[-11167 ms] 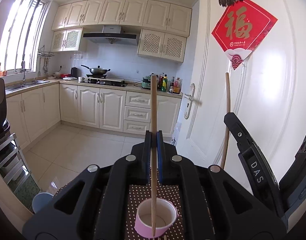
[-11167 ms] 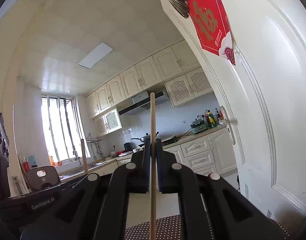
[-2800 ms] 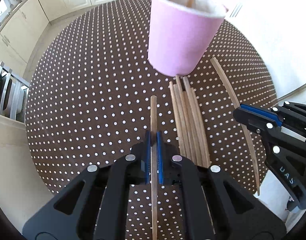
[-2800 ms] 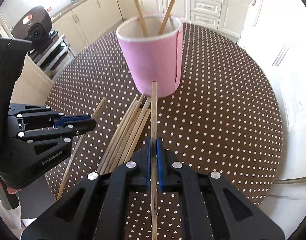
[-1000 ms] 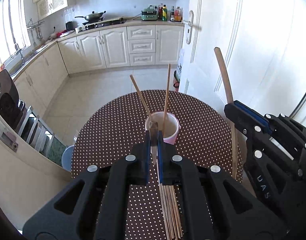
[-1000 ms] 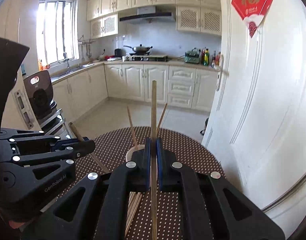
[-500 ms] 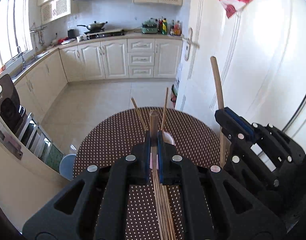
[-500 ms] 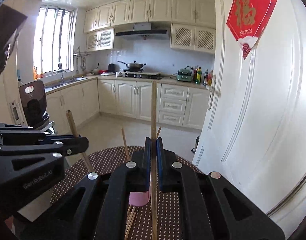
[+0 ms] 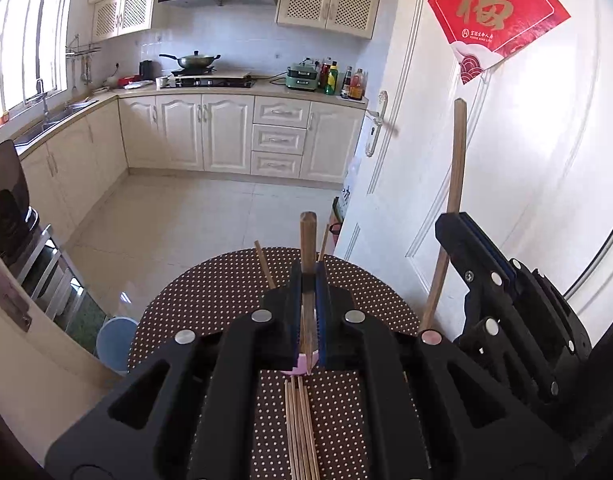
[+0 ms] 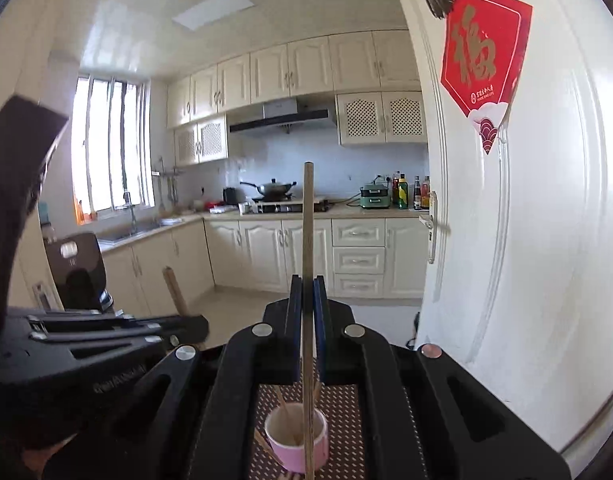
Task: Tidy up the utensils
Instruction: 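Lower both upright chopsticks down into the pink cup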
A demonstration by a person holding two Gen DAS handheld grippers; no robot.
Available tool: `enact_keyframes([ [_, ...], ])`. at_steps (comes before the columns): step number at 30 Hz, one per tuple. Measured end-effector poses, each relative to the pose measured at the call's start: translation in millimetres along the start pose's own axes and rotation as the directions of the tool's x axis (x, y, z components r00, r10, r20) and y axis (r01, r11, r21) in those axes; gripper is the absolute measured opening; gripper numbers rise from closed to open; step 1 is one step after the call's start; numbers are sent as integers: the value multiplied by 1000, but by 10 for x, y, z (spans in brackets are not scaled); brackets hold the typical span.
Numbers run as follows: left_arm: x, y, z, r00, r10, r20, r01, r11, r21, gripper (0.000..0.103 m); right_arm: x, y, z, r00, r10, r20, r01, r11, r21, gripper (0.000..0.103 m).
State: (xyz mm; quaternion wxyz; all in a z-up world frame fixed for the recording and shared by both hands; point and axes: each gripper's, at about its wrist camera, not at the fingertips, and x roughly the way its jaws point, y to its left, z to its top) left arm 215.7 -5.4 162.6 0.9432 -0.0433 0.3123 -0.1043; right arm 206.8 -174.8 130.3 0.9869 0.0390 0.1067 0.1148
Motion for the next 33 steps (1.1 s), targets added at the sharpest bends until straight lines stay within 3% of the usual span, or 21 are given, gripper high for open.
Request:
enact_keyframes([
  [11,210,110,206,999,24,46,-23,1000,-12,7,392,-155,-26,1000,-4,9,3,997,82,4],
  [24,790,226,118,999,40,-31,-41,999,-35,7,759,-268,-270,1000,-20,-11,21,989,146,4],
  [33,1142,385,0,995,13,-101,-20,998,-65,7,1027,-338,-411,999,-18,-37,25,983,184,4],
])
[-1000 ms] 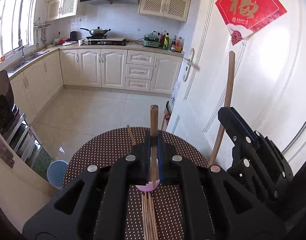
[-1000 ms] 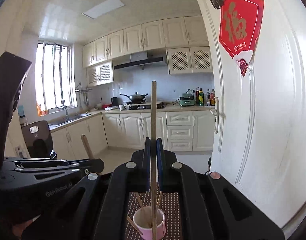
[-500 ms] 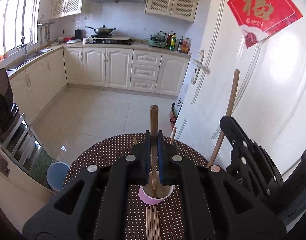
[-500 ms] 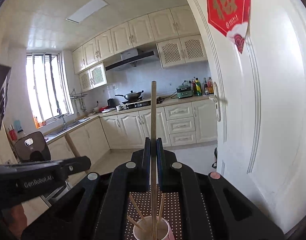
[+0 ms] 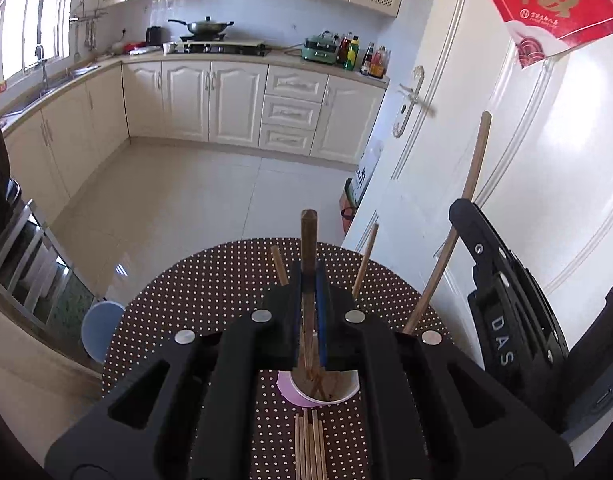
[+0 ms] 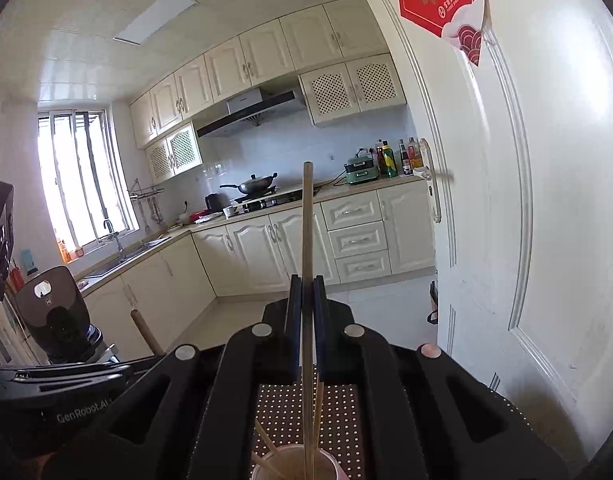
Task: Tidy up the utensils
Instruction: 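Lower both upright chopsticks down into the pink cup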
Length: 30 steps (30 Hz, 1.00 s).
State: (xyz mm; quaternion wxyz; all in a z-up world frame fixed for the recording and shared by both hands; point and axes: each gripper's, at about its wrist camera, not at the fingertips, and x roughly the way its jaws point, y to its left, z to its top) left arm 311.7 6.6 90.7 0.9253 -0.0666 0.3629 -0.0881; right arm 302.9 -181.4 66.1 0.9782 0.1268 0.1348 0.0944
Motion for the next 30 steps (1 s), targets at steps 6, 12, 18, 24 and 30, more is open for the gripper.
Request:
enact_keyframes([
  [6,163,44,-122,1000,3,-22,-3,1000,11,7,128,-19,-158,999,-3,-38,4,1000,9,4],
  [12,250,73,-208,999,31,5,-31,1000,2,7,179,-29,-248,999,-31,-30,30,999,-13,4],
  [18,221,35,-284,998,42,47,-43,999,26,7,229,-94,-362,998,-40,-53,39,999,-8,5],
  [24,214,10,-355,992,68,104,-73,996,46,9,275,-146,-460,995,-44,-90,44,999,1,5],
  [30,211,34,-415,985,98,141,-106,993,44,10,235,-173,-440,995,-32,-91,34,999,25,5],
])
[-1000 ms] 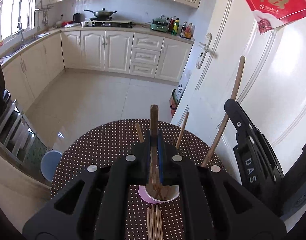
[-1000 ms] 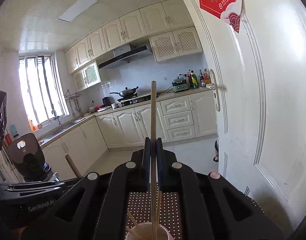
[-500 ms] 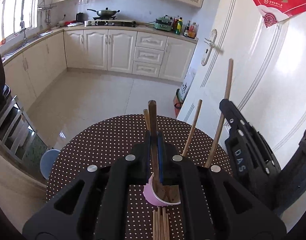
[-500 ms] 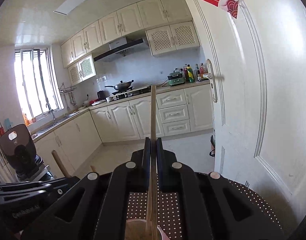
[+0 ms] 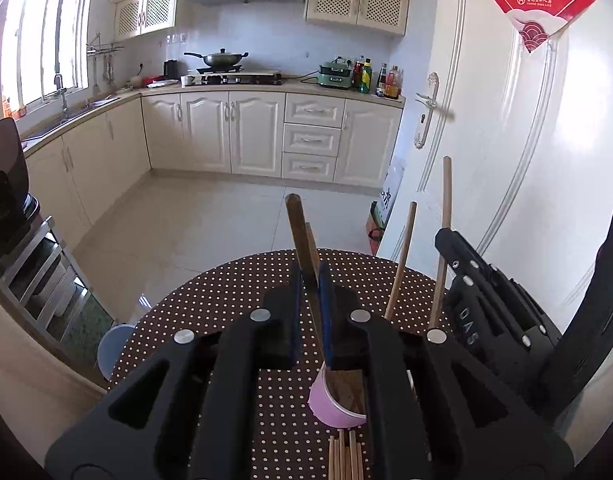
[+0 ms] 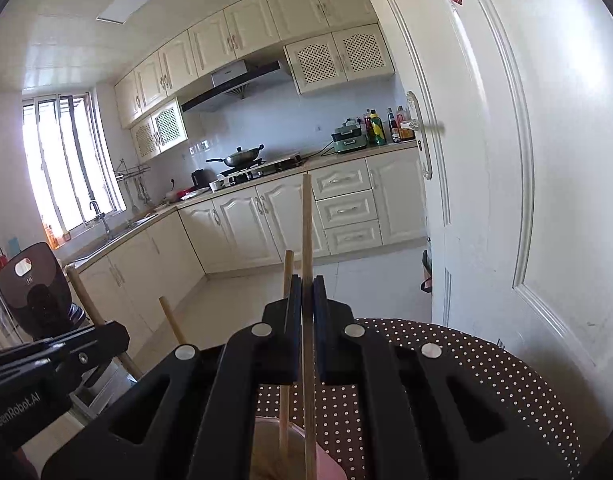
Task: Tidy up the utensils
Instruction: 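Lower both upright chopsticks down into the pink cup, then open both grippers to release the chopsticks inside the cup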
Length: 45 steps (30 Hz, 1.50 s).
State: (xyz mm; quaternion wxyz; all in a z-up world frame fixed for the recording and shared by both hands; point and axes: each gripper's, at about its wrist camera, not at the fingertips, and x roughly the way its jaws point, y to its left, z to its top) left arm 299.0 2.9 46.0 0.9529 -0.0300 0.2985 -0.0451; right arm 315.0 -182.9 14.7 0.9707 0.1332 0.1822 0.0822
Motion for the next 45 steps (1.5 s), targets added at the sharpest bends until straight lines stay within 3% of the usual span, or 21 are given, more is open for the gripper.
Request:
enact_keyframes([
  [3,-9,2,25,1000,-21,-19,21,1000,3,10,-63,20,116,1000,25,7,-25,1000,9,4],
  [6,32,3,33,996,-63,-57,63,998,-6,10,-227,62,261,996,51,68,-52,999,10,4],
  [12,102,-10,-9,994,-76,-82,75,997,-9,10,-455,140,429,971,50,235,-52,999,2,4],
  [17,169,30,-43,993,-72,-98,71,997,-16,10,-329,115,353,964,39,262,-41,999,3,4],
  [20,210,41,-67,992,-67,-108,66,998,-11,10,-234,125,224,969,20,247,-16,1000,-18,4],
  [28,336,28,-148,993,-35,-110,37,999,14,10,28,10,-26,995,0,102,0,1000,-3,4],
  [38,472,86,-353,993,19,-119,-16,999,28,11,23,4,-212,999,-22,-31,20,998,-57,8],
  [40,468,87,-395,993,27,-116,-23,999,39,11,18,-15,-226,998,-21,-57,18,998,-53,17],
  [42,453,75,-442,993,37,-111,-31,998,59,15,0,-23,-249,996,-33,-83,29,998,-56,41],
  [43,444,63,-462,994,45,-103,-37,996,76,20,-11,-19,-265,993,-46,-106,39,997,-64,58],
  [45,424,47,-490,995,56,-86,-48,995,91,30,-70,-21,-295,992,-34,-119,26,998,-66,61],
])
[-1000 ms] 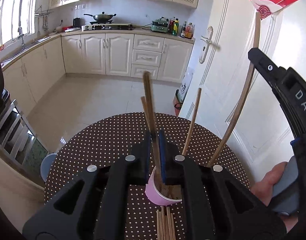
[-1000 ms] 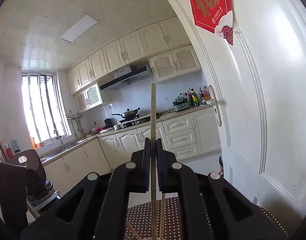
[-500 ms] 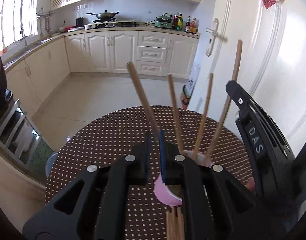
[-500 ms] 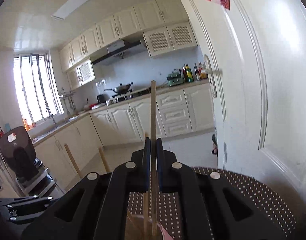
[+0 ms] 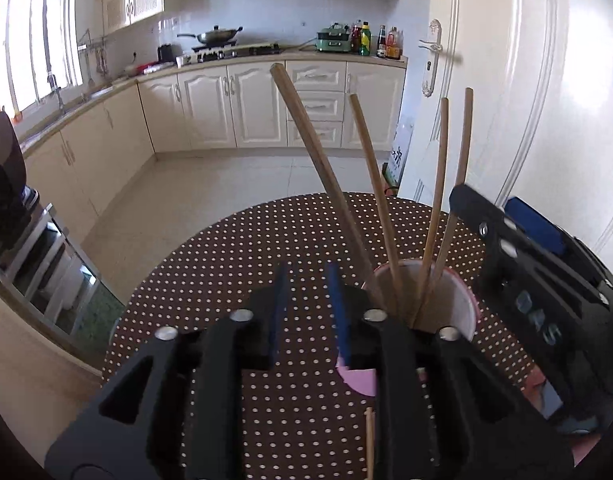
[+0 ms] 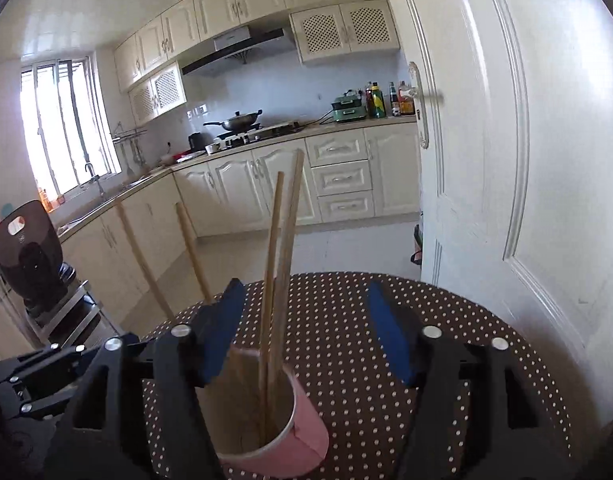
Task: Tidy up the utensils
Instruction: 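Open both grippers to release the chopsticks inside the cup, then pull both grippers back from the cup toward the remaining chopsticks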
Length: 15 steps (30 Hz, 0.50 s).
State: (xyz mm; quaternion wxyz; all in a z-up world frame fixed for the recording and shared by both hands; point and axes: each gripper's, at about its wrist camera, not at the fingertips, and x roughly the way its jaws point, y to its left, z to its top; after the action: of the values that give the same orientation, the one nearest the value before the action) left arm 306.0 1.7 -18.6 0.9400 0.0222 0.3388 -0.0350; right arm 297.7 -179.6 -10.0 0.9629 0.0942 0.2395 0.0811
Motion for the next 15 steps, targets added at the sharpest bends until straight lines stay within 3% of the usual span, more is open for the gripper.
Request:
enact_keyframes([
  [1,-23,-6,-20,1000,5,11,-5,1000,6,42,-52,22,-24,1000,-5,5,5,1000,-23,63],
  [2,-39,-10,-34,1000,6,19,-6,1000,10,47,-83,41,-30,1000,-16,8,16,999,-45,68],
  [5,-88,-21,-83,999,16,28,-17,1000,19,49,-192,30,-73,999,-36,18,37,998,-59,87],
  [7,-117,-14,-122,1000,7,20,-7,1000,19,51,-247,11,-95,1000,-27,-12,26,998,-49,93],
  [11,-166,-66,-234,1000,11,13,-11,1000,28,53,-333,-17,-168,998,11,-67,-14,999,-43,95],
  [15,-223,-108,-371,1000,1,12,-1,1000,7,60,-513,-39,-281,999,-13,-53,10,999,-50,95],
])
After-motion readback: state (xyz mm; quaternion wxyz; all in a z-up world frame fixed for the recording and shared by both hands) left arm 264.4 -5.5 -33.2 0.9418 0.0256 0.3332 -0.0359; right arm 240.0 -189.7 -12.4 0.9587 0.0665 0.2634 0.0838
